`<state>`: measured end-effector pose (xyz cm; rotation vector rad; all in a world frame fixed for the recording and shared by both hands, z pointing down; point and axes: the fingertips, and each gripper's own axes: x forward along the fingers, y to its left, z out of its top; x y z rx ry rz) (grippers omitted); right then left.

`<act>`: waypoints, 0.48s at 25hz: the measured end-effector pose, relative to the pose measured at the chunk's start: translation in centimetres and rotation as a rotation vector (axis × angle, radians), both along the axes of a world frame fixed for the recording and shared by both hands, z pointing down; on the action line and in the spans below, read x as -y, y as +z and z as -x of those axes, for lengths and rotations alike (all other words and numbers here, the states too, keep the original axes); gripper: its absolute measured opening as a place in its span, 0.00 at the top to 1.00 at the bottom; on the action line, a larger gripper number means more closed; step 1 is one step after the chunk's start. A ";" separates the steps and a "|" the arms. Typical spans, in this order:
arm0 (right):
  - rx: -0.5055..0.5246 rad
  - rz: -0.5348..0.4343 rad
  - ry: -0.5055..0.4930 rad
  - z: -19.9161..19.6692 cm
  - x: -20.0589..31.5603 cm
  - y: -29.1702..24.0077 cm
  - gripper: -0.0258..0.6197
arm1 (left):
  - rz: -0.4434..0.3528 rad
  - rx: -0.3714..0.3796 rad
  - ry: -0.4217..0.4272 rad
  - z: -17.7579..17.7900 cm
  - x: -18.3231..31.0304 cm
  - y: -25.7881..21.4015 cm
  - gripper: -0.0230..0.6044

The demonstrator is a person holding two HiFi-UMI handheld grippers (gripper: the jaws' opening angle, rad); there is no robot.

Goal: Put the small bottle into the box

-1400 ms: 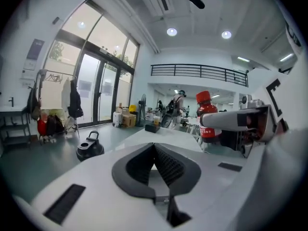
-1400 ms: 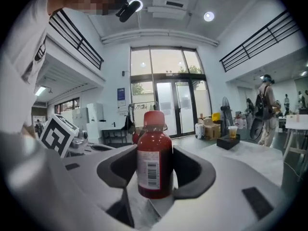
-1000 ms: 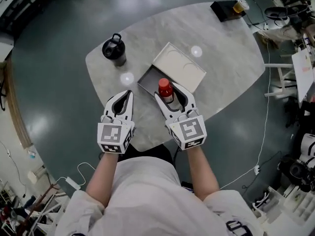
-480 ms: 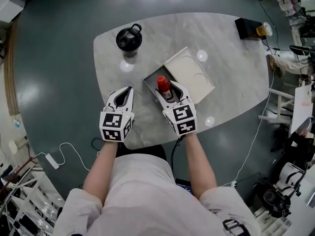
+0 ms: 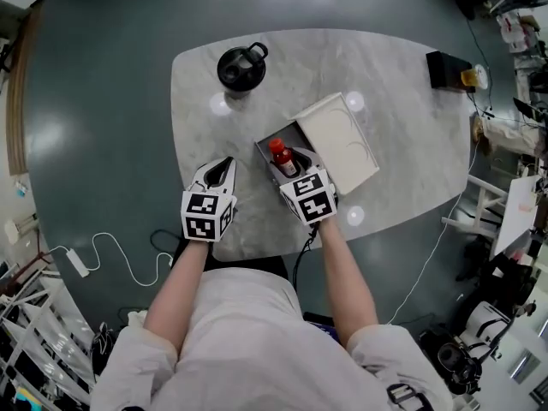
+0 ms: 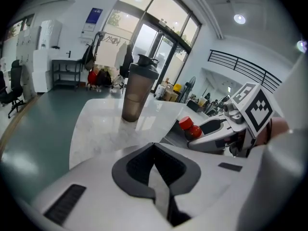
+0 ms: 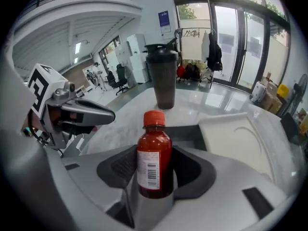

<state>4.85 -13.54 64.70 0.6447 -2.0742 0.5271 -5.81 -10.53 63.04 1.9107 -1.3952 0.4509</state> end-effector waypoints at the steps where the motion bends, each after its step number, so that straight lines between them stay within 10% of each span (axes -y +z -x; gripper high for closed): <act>1: -0.007 0.011 -0.005 0.0 0.0 0.5 0.60 | 0.006 0.003 0.000 0.1 0.0 0.3 0.93; 12: -0.032 0.093 0.004 -0.5 0.4 2.6 0.60 | 0.048 0.009 0.016 -0.2 -0.2 1.9 0.93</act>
